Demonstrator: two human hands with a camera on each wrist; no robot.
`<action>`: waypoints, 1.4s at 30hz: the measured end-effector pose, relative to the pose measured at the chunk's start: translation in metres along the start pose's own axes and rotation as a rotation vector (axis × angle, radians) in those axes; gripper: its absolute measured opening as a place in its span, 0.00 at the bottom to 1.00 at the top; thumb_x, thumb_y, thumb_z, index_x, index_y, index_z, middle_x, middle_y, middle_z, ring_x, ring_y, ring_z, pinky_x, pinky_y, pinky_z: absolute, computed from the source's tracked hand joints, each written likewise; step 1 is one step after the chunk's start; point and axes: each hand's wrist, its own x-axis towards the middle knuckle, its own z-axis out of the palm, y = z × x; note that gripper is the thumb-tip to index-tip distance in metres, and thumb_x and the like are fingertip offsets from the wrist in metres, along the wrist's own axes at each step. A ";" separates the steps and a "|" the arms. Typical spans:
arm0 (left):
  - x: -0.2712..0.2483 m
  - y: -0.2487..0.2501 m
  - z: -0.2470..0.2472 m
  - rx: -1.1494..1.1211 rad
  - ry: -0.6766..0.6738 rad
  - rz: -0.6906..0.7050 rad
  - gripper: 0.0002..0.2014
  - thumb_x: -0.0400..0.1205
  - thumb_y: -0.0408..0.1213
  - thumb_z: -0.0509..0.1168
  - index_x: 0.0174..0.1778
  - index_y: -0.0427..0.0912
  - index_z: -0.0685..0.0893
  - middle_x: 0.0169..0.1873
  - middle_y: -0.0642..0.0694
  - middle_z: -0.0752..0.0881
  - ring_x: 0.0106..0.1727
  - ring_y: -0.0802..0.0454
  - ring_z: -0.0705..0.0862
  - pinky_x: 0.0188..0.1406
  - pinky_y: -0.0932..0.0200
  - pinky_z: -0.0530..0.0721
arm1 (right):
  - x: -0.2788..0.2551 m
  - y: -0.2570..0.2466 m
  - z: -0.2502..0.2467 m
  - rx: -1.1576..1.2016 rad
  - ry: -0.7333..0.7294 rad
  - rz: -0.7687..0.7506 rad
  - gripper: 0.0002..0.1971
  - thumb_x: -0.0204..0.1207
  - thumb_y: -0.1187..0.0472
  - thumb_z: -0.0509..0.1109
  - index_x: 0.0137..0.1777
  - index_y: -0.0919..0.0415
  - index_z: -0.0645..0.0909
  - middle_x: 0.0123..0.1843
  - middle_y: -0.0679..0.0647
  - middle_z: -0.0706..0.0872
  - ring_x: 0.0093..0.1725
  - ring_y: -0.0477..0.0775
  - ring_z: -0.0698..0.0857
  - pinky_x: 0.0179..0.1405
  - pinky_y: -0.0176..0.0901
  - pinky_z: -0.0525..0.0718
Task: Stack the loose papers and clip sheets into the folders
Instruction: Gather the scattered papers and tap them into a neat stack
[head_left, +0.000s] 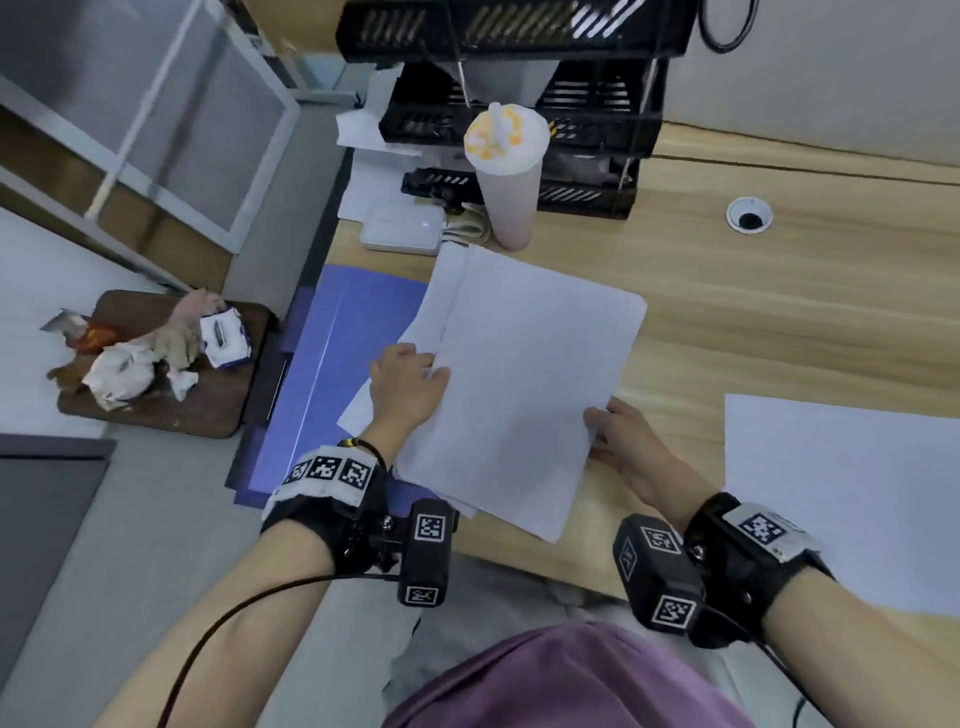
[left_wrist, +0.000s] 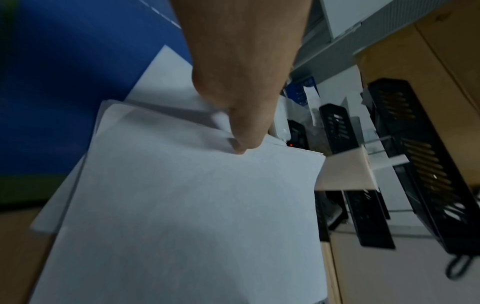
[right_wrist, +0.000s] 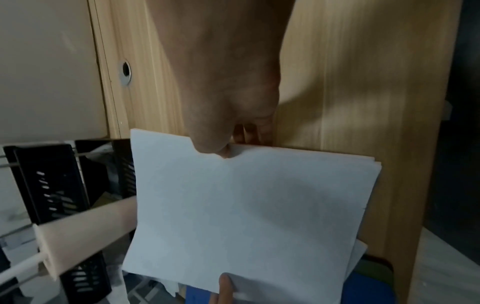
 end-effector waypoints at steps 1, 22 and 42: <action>0.002 -0.008 -0.004 0.034 -0.010 -0.039 0.21 0.80 0.39 0.63 0.21 0.46 0.65 0.57 0.38 0.81 0.70 0.38 0.73 0.65 0.47 0.68 | 0.003 0.000 0.010 -0.006 0.017 -0.005 0.10 0.79 0.70 0.58 0.47 0.61 0.81 0.42 0.57 0.87 0.40 0.59 0.85 0.40 0.46 0.83; 0.012 -0.025 -0.005 -0.264 -0.023 -0.024 0.13 0.80 0.33 0.60 0.29 0.40 0.69 0.29 0.42 0.66 0.32 0.50 0.64 0.34 0.57 0.62 | 0.052 -0.033 0.031 -0.118 0.282 -0.071 0.12 0.80 0.65 0.57 0.35 0.54 0.71 0.42 0.58 0.73 0.44 0.56 0.70 0.42 0.46 0.65; 0.001 0.038 0.001 -0.219 0.142 0.052 0.17 0.81 0.30 0.62 0.66 0.46 0.79 0.67 0.44 0.73 0.69 0.46 0.70 0.63 0.62 0.68 | 0.031 -0.036 -0.075 0.079 0.191 -0.196 0.11 0.83 0.68 0.62 0.51 0.52 0.83 0.49 0.50 0.83 0.48 0.48 0.82 0.49 0.38 0.80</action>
